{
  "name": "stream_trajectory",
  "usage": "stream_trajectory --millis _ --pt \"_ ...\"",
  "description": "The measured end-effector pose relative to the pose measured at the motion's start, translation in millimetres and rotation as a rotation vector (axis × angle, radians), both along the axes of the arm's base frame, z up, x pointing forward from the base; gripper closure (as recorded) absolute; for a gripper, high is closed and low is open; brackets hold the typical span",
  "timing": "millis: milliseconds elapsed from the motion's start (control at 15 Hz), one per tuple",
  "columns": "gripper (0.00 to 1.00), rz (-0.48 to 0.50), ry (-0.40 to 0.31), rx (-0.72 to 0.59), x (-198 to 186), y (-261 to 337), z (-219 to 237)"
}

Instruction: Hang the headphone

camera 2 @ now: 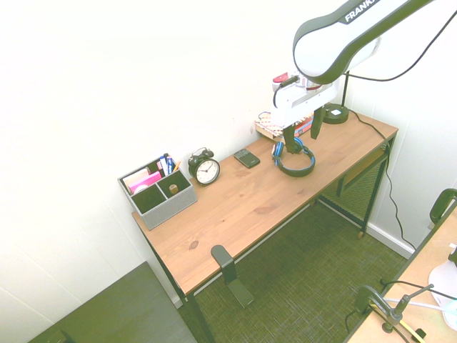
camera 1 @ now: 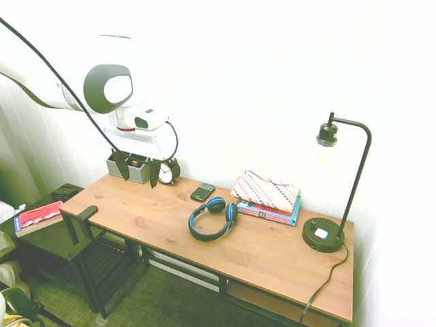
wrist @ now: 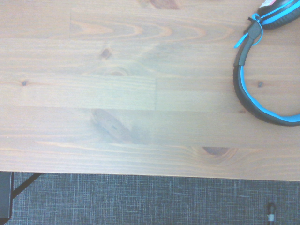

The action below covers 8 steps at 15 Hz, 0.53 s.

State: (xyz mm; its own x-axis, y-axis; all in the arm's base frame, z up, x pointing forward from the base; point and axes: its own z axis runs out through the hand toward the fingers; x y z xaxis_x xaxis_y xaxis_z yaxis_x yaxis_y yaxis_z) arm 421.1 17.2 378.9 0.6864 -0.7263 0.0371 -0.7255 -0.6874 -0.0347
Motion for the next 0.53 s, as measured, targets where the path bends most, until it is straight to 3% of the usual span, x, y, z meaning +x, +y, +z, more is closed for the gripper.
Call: stream_trajectory --millis 200,400,533 --pt "0.00 0.041 -0.003 -0.001 2.1 -0.9 -3.6" --pt "0.00 0.222 -0.063 -0.023 20.4 -22.2 -25.5" --pt "0.00 0.342 -0.047 -0.057 28.3 -41.0 -53.0"
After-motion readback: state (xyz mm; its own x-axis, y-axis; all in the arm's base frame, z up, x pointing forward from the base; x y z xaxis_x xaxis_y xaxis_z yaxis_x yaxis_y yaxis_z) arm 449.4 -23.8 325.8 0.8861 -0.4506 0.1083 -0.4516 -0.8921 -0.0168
